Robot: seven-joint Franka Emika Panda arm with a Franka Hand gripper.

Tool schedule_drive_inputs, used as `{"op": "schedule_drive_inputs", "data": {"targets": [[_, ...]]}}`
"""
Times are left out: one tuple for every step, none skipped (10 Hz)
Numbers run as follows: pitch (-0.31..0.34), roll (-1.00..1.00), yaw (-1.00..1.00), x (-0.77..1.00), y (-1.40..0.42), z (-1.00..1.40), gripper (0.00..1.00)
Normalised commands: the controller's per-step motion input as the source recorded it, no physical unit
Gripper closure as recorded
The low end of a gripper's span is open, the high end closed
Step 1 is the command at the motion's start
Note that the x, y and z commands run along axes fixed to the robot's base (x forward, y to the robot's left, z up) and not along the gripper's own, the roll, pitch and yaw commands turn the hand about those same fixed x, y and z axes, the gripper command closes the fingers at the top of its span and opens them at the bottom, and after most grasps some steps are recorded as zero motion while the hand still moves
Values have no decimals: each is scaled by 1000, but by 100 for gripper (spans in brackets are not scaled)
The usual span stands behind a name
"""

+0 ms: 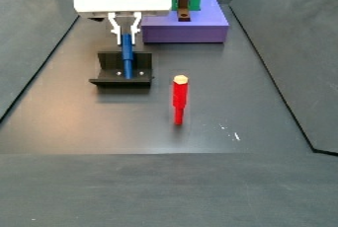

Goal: Pick up the blue object. Move up. Place the blue object on the fixture. Regrasp the blue object. Move to above the board. Insert the blue object.
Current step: Regrasp the blue object, then move to above the board.

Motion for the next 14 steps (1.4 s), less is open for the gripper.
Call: {"op": "schedule_drive_inputs", "data": {"targets": [[0, 0, 0, 0, 0, 0, 100], [0, 0, 0, 0, 0, 0, 100], [0, 0, 0, 0, 0, 0, 100], [0, 0, 0, 0, 0, 0, 100], [0, 0, 0, 0, 0, 0, 100], [0, 0, 0, 0, 0, 0, 100], [0, 0, 0, 0, 0, 0, 100], [0, 0, 0, 0, 0, 0, 100], [0, 0, 0, 0, 0, 0, 100], [0, 0, 0, 0, 0, 1400, 100], [-17, -11, -12, 21, 9, 1400, 100], [-32, -78, -18, -1, 28, 1400, 100], [-28, -57, -18, -5, 31, 1400, 100], [17, -13, -28, 9, 14, 1400, 100]]}}
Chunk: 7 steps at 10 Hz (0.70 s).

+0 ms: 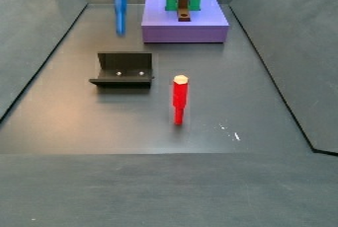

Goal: Pick up the blue object. Move up. Place the blue object on the fixture. Regrasp the blue object. Move to above the board. Insert the blue object.
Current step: Move to above the board.

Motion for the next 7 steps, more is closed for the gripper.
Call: {"op": "schedule_drive_inputs", "data": {"targets": [[35, -2, -27, 14, 4, 1400, 100], [54, -15, -21, 26, 16, 1400, 100], [66, -14, -12, 20, -1, 902, 100], [80, 8, 2, 35, -10, 360, 100], [96, 9, 14, 49, -17, 190, 100], [40, -1000, -76, -970, -1400, 303, 100], [32, -1000, -72, -988, -1400, 297, 100]]}}
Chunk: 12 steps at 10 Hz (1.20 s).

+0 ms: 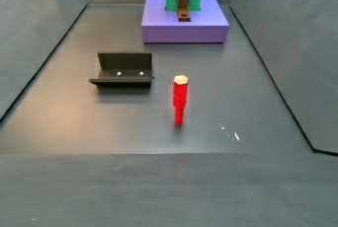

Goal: Pick up the blue object. Move up. Place the blue object on the fixture. Regrasp the blue object. Move to above the board. Insert the blue object.
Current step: Move to above the board.

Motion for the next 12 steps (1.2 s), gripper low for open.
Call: {"op": "schedule_drive_inputs", "data": {"targets": [[10, -1000, -65, -1067, -1400, 314, 100], [10, -1000, -58, -1100, -1400, 281, 100], [12, -1000, -55, -1091, -1400, 283, 100], [12, -1000, -51, -749, -929, 192, 100], [16, -1000, -46, -425, -494, 88, 100], [24, -1000, -42, -164, -162, 23, 100], [23, -1000, -45, -116, -105, 27, 100], [-1, -973, -39, -101, -54, 14, 100], [-19, -754, -29, -85, -16, 1, 100], [-26, -484, -14, -66, 8, 4, 100], [-29, -366, -12, -53, 6, -3, 100], [-22, -211, -10, -33, 5, -2, 100]]}}
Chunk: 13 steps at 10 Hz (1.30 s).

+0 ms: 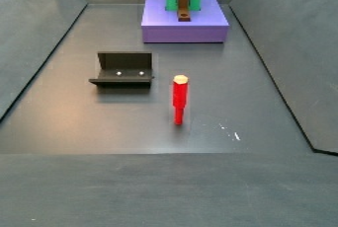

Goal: Pick up the blue object. Move up. Place the blue object on the fixture. Regrasp the blue object. Move to above the board. Insert the blue object.
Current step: Insert the blue object.

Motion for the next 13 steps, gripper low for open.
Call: {"op": "schedule_drive_inputs", "data": {"targets": [[46, -461, 0, 0, -60, -157, 100], [50, -500, 0, -11, -254, 0, 100], [41, -500, 0, -17, -386, 11, 100], [26, -500, 0, 0, -414, 31, 100], [0, -500, 0, 0, -446, 0, 100], [-3, -216, 166, 0, -706, -286, 100], [-27, -136, 217, 0, -726, -360, 100], [-106, 21, 374, -40, -766, -611, 100], [-174, 0, 346, -63, -629, -834, 100], [-170, -7, 260, -103, -534, -826, 100], [-159, 0, 311, 0, -314, -860, 100], [-183, 40, 389, 0, 0, -860, 100], [-226, 77, 429, 0, 0, -769, 100]]}}
